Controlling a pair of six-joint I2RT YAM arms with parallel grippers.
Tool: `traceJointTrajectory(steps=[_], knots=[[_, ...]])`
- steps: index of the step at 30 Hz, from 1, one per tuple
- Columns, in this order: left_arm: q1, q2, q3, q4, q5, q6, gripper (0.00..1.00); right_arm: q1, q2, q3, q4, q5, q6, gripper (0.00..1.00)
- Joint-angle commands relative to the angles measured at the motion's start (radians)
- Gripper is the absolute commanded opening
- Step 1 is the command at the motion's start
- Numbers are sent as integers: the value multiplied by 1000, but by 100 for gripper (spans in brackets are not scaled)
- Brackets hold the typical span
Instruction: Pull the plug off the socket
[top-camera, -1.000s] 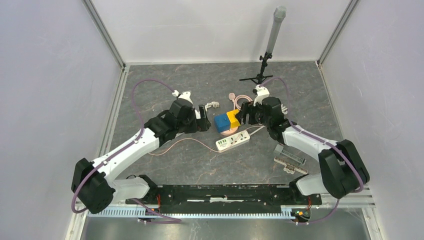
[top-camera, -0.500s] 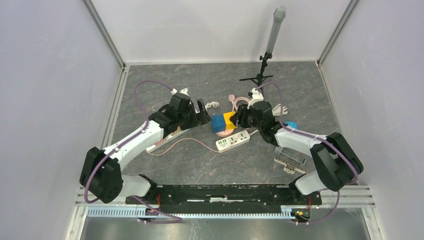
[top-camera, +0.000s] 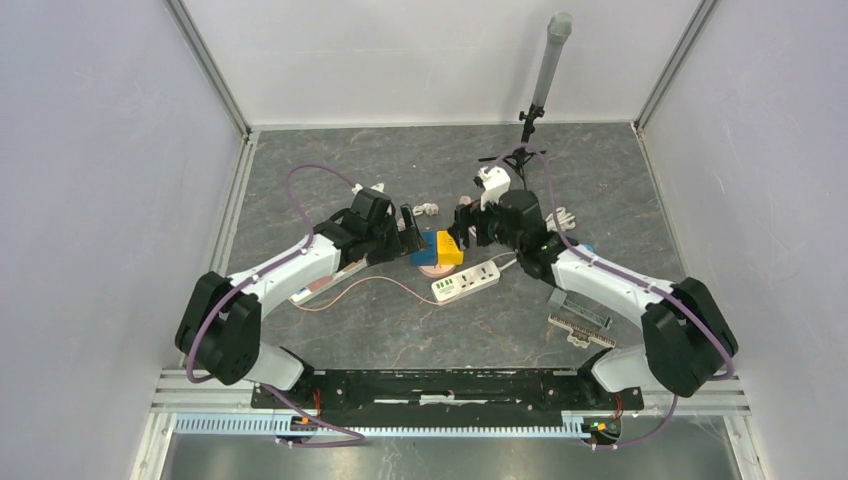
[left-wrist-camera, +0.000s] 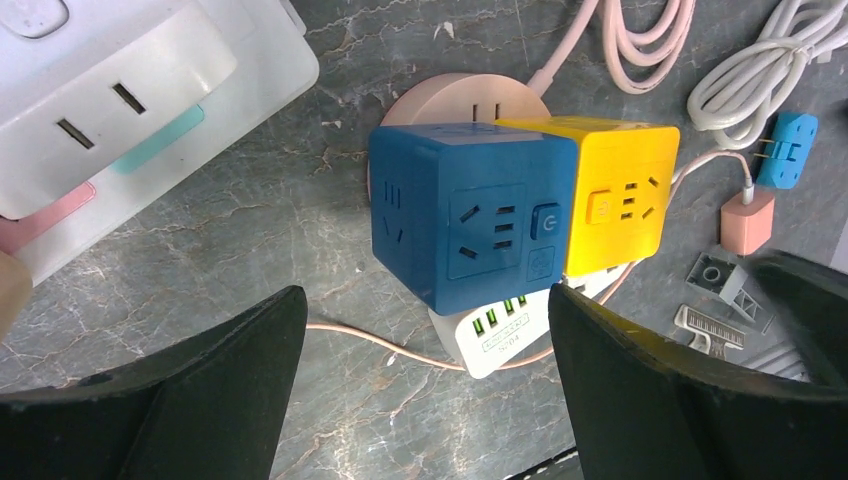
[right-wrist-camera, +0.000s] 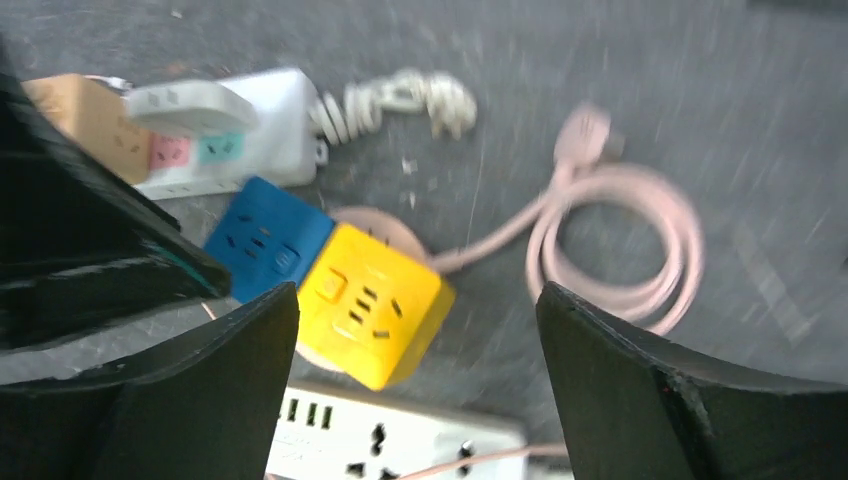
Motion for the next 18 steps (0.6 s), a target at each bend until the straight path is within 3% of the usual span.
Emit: traceJointTrajectory(steps=[1, 8, 13, 18], knots=[[3, 10, 40, 9, 6, -2, 96, -7, -60, 157, -60, -194, -521, 94], [3, 48, 66, 5, 33, 16, 94, -23, 18, 252, -252, -472, -863, 95], [4, 67, 94, -16, 44, 47, 93, -85, 183, 342, -363, -700, -1038, 95], [11, 71, 86, -13, 68, 59, 93, -98, 336, 500, -575, -789, -1191, 93]])
